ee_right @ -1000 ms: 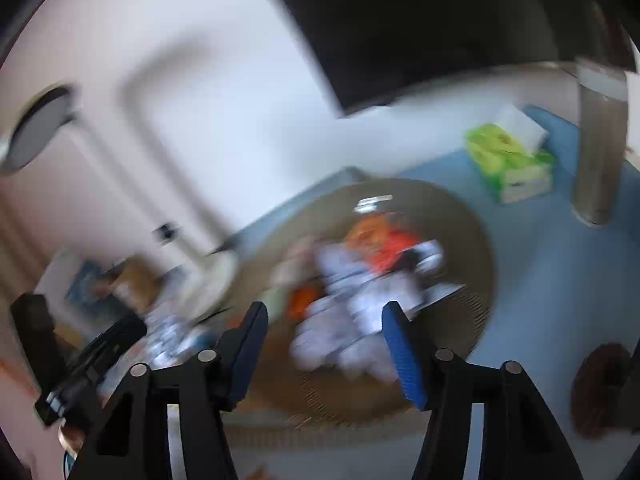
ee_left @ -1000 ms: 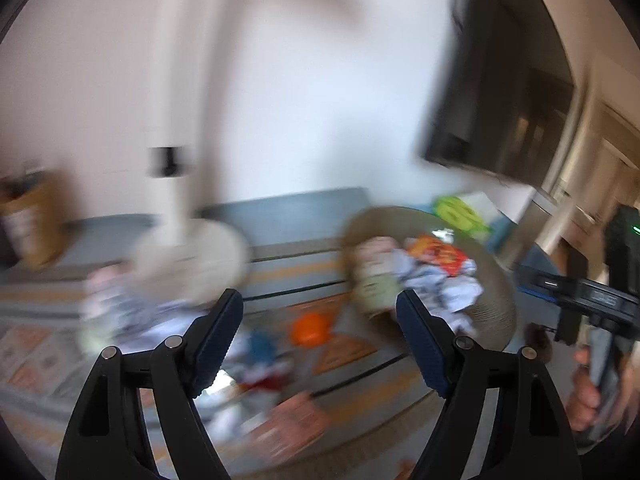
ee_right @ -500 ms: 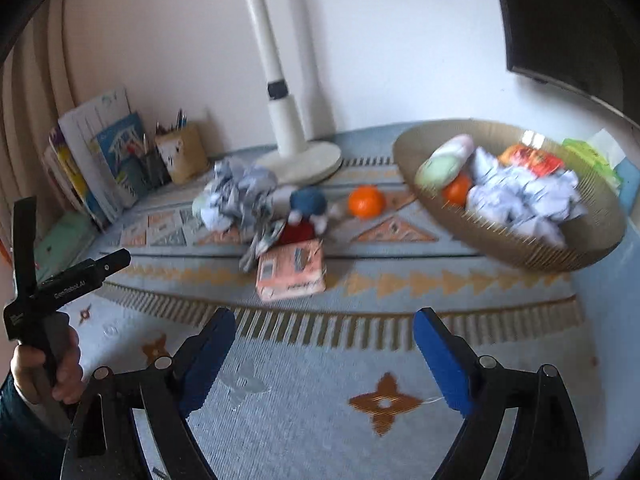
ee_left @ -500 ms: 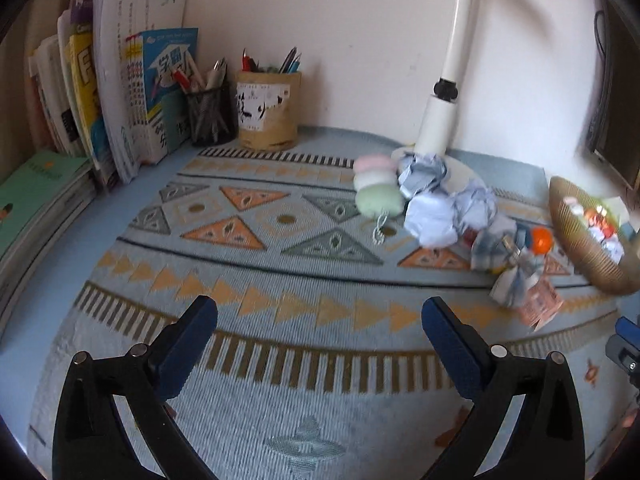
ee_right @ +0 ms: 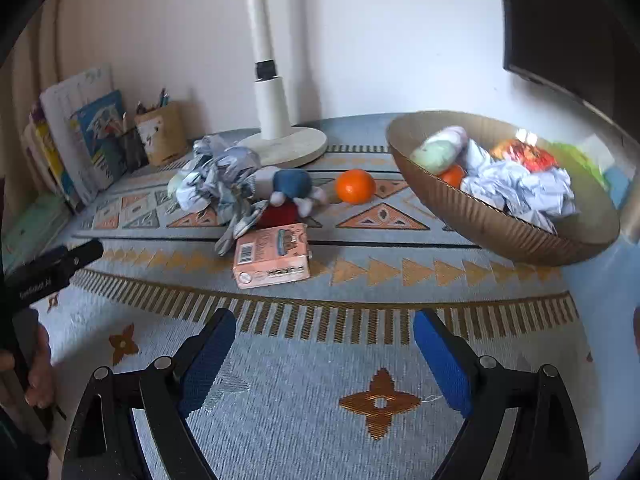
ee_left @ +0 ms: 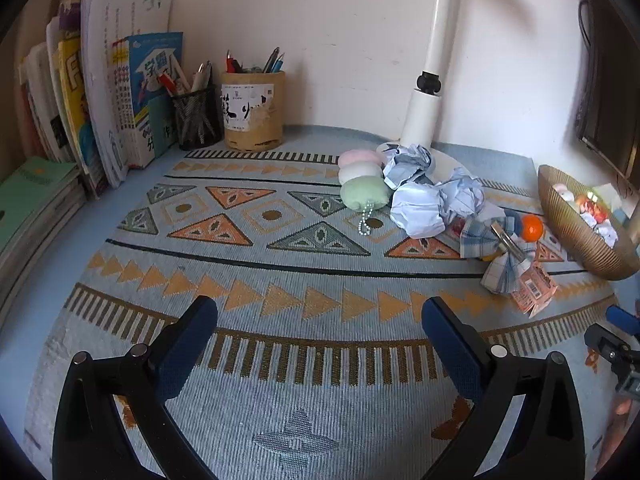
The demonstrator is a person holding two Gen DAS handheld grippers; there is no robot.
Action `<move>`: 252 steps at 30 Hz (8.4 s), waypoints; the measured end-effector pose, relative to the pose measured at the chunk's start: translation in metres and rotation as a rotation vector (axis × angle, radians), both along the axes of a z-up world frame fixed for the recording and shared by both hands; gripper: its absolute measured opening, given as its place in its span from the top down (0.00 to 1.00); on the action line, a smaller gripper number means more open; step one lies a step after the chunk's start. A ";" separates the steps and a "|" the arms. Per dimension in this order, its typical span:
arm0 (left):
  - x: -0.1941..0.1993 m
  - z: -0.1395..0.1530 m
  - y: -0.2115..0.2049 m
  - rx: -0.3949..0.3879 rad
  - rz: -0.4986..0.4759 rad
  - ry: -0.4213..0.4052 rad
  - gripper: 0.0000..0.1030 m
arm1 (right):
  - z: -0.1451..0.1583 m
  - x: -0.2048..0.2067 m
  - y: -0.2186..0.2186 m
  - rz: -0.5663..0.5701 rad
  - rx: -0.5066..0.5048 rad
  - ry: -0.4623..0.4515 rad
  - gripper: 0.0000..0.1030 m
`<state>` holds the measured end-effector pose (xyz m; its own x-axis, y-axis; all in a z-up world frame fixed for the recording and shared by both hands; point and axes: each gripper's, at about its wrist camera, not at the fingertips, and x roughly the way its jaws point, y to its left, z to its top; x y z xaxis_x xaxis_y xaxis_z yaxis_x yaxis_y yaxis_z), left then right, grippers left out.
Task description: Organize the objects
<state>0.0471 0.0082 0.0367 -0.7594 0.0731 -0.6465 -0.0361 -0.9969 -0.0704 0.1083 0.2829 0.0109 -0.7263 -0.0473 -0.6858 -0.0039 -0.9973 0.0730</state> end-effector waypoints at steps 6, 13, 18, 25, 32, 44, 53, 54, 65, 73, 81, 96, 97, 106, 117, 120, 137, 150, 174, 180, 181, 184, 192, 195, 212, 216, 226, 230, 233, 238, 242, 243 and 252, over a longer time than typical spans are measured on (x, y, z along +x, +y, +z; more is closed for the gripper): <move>0.001 0.001 0.001 0.002 -0.007 0.005 0.01 | -0.002 -0.003 0.005 -0.016 -0.012 -0.020 0.13; 0.002 0.001 0.003 0.007 -0.025 0.004 0.01 | -0.001 -0.002 0.008 -0.027 -0.012 -0.006 0.13; -0.002 0.001 0.006 0.041 -0.118 -0.042 0.01 | -0.002 -0.007 0.011 -0.018 -0.040 -0.050 0.13; -0.071 0.024 0.015 0.278 -0.286 -0.144 0.01 | 0.073 -0.065 0.013 0.096 -0.173 -0.016 0.13; -0.127 -0.014 0.051 0.222 -0.308 -0.230 0.25 | 0.057 -0.174 -0.040 0.250 -0.177 -0.152 0.27; -0.138 -0.018 0.049 0.250 -0.339 -0.215 0.56 | 0.010 -0.224 -0.067 0.295 -0.201 -0.251 0.70; -0.079 0.006 0.018 0.281 -0.337 -0.157 0.56 | 0.072 -0.160 -0.052 0.294 -0.245 -0.116 0.74; -0.066 0.007 0.012 0.248 -0.318 -0.151 0.56 | 0.071 -0.143 -0.056 0.304 -0.246 -0.136 0.74; -0.004 -0.010 -0.036 0.106 -0.155 -0.092 0.55 | 0.003 -0.038 -0.076 0.282 -0.225 -0.290 0.59; 0.002 -0.007 -0.033 0.096 -0.162 -0.066 0.53 | 0.007 -0.006 -0.078 0.251 -0.284 -0.196 0.06; 0.004 -0.006 -0.031 0.085 -0.164 -0.057 0.53 | -0.010 -0.013 -0.097 0.171 -0.082 -0.175 0.43; -0.023 0.074 0.103 0.201 -0.442 0.020 0.55 | 0.096 -0.002 0.084 -0.159 -0.036 0.099 0.44; -0.034 0.078 0.124 0.217 -0.472 0.012 0.55 | 0.099 -0.008 0.100 -0.187 -0.044 0.095 0.44; -0.087 0.064 0.285 0.212 -0.688 -0.056 0.45 | 0.091 -0.083 0.200 -0.269 -0.157 0.000 0.29; -0.073 0.064 0.240 0.259 -0.589 -0.062 0.21 | 0.087 -0.044 0.204 -0.226 -0.237 0.070 0.24; -0.050 0.064 0.192 0.209 -0.510 -0.022 0.21 | 0.080 -0.022 0.187 -0.192 -0.279 0.080 0.24; 0.016 -0.005 -0.023 0.068 0.003 -0.030 0.16 | 0.001 0.005 0.008 -0.073 -0.023 -0.007 0.10; 0.014 -0.014 -0.014 0.046 -0.034 -0.079 0.16 | -0.021 -0.016 0.011 -0.133 0.022 -0.153 0.05; -0.163 -0.007 0.036 0.005 -0.388 -0.200 0.18 | 0.036 -0.220 -0.081 0.117 -0.225 -0.179 0.12; -0.181 -0.013 0.025 0.099 -0.400 -0.226 0.19 | 0.010 -0.263 -0.094 0.135 -0.247 -0.238 0.17; -0.183 -0.012 0.030 0.075 -0.400 -0.220 0.23 | 0.008 -0.268 -0.098 0.144 -0.250 -0.242 0.17; -0.189 -0.017 0.041 0.027 -0.384 -0.234 0.46 | 0.002 -0.281 -0.109 0.157 -0.238 -0.255 0.49; -0.159 -0.003 0.033 -0.009 -0.350 -0.166 0.58 | 0.033 -0.249 -0.088 0.126 -0.281 -0.183 0.53; -0.112 0.019 0.021 0.001 -0.329 -0.108 0.58 | 0.055 -0.215 -0.079 0.135 -0.274 -0.132 0.53; 0.041 -0.011 -0.034 -0.045 -0.133 -0.179 0.55 | -0.006 0.006 -0.131 0.295 0.461 -0.046 0.51; 0.043 -0.013 -0.031 -0.075 -0.105 -0.161 0.55 | -0.005 0.013 -0.124 0.286 0.456 -0.026 0.40; 0.049 -0.016 -0.030 -0.055 -0.112 -0.157 0.52 | 0.009 0.051 -0.119 0.293 0.387 0.016 0.12; 0.049 -0.017 -0.029 -0.062 -0.108 -0.163 0.52 | 0.009 0.060 -0.111 0.289 0.330 -0.002 0.12; 0.049 -0.018 -0.029 -0.064 -0.109 -0.163 0.51 | 0.007 0.064 -0.104 0.286 0.276 -0.022 0.12; 0.050 -0.017 -0.031 -0.035 -0.109 -0.171 0.22 | 0.002 0.066 -0.090 0.263 0.109 -0.075 0.12; 0.048 -0.014 -0.045 0.106 -0.109 -0.182 0.19 | -0.005 0.057 -0.072 0.240 -0.084 -0.133 0.12; 0.045 -0.015 -0.047 0.125 -0.101 -0.196 0.19 | -0.008 0.052 -0.068 0.219 -0.126 -0.157 0.12; 0.024 -0.019 -0.039 0.090 -0.036 -0.239 0.21 | -0.021 0.021 -0.057 0.129 -0.237 -0.195 0.27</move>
<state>0.0710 -0.0308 0.0173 -0.5815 0.1630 -0.7971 -0.0433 -0.9845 -0.1698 0.1293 0.2260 -0.0101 -0.5602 -0.3053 -0.7701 0.0841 -0.9458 0.3137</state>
